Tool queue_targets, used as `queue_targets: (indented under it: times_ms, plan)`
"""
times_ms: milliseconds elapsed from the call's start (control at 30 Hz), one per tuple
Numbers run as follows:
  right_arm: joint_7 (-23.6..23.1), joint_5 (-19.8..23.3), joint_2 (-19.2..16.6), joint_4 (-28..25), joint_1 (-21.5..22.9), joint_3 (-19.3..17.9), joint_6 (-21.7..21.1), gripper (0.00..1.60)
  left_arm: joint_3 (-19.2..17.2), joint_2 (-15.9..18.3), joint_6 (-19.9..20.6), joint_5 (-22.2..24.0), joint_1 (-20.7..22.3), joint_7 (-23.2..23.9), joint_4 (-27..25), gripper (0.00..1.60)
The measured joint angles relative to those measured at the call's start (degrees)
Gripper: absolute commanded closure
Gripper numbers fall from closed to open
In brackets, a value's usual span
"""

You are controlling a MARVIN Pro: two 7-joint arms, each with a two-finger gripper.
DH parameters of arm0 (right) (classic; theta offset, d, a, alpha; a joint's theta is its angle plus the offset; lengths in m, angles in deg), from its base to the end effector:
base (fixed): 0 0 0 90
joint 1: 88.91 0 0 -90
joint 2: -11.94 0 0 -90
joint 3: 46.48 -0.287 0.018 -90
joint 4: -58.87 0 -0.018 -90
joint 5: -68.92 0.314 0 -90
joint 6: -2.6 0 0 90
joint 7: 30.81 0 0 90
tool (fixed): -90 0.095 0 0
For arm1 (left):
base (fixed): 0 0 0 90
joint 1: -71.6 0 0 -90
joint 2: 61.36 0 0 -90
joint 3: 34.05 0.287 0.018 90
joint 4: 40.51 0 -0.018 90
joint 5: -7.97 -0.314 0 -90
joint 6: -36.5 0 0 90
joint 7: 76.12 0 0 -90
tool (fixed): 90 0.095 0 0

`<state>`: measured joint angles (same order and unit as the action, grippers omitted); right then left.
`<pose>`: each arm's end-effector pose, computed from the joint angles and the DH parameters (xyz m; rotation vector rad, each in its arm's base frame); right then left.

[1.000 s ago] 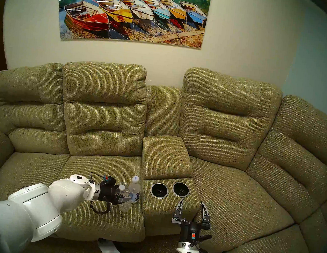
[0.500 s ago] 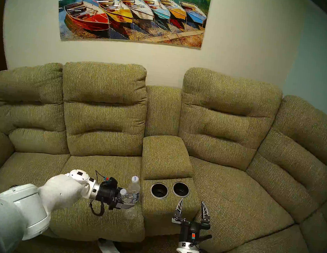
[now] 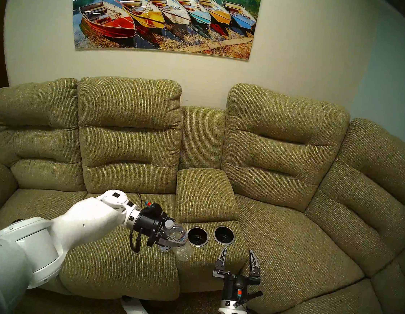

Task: Put bottles into cup holders

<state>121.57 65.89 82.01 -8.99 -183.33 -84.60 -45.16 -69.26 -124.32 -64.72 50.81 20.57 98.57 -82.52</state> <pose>0.2421 0.0701 -0.4739 1.9351 -0.0302 2.3047 0.4287 -0.0060 -0.3718 1.3721 -1.2321 0.8000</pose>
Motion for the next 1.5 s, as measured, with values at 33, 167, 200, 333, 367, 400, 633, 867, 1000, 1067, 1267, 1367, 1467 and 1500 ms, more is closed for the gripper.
queue_targets:
  times_ms: [33, 167, 200, 333, 367, 400, 633, 867, 1000, 1067, 1267, 1367, 1467, 1500]
  plan:
    - [0.0, 0.0, 0.0, 0.01, 0.0, 0.0, 0.0, 0.0, 0.02, 0.07, 0.41, 0.0, 0.27, 0.05, -0.71, 1.6]
    - [-0.02, 0.0, 0.0, 0.03, 0.01, 0.0, 0.02, 0.0, 0.02, 1.04, 3.52, -0.05, 1.69, 0.18, -4.83, 1.6]
    - [-0.02, 0.0, 0.0, 0.03, 0.01, 0.0, 0.02, 0.0, 0.02, 1.27, 4.14, -0.07, 1.88, 0.2, -5.51, 1.6]
    - [-0.02, 0.0, 0.01, 0.03, 0.01, 0.0, 0.04, 0.0, 0.06, 2.38, 8.1, -0.33, 3.1, -0.28, -8.91, 1.6]
    - [-0.02, 0.0, 0.01, 0.03, 0.01, -0.01, 0.04, 0.0, 0.11, 2.51, 9.11, -0.48, 3.49, -0.95, -9.4, 1.6]
    - [-0.02, 0.0, 0.01, 0.03, 0.01, -0.01, 0.04, 0.0, 0.16, 2.52, 9.92, -0.62, 3.85, -1.64, -9.57, 1.6]
    - [-0.04, 0.0, 0.01, 0.02, 0.01, -0.03, 0.05, 0.0, 0.56, 0.16, 17.81, -4.13, 7.99, -9.92, -6.32, 1.6]
    - [-0.06, 0.0, 0.02, 0.02, 0.01, -0.04, 0.07, 0.0, 3.07, -3.97, 23.57, -6.44, 11.1, -17.88, -0.96, 1.6]
    - [-0.07, 0.0, 0.02, 0.03, 0.01, -0.04, 0.07, 0.0, 4.31, -6.37, 24.92, -7.15, 12.03, -22.21, 1.4, 1.6]
    - [-0.08, 0.0, 0.02, 0.04, 0.01, -0.04, 0.08, 0.0, 4.82, -7.43, 25.27, -7.49, 12.38, -24.11, 2.55, 1.6]
    - [-0.09, 0.0, 0.03, 0.08, 0.02, -0.04, 0.09, 0.0, 5.87, -11.31, 26.11, -8.51, 13.25, -29.72, 7.16, 1.6]
    - [-0.1, 0.0, 0.03, 0.11, 0.02, -0.04, 0.09, 0.0, 5.92, -13.0, 26.29, -8.58, 13.48, -31.71, 9.12, 1.6]
    - [-0.11, 0.0, 0.03, 0.13, 0.03, -0.04, 0.1, 0.0, 5.64, -14.87, 26.36, -8.43, 13.72, -33.42, 11.36, 1.6]
    - [-0.11, 0.0, 0.03, 0.14, 0.03, -0.04, 0.1, 0.0, 5.48, -15.62, 26.31, -8.34, 13.8, -33.98, 12.2, 1.6]
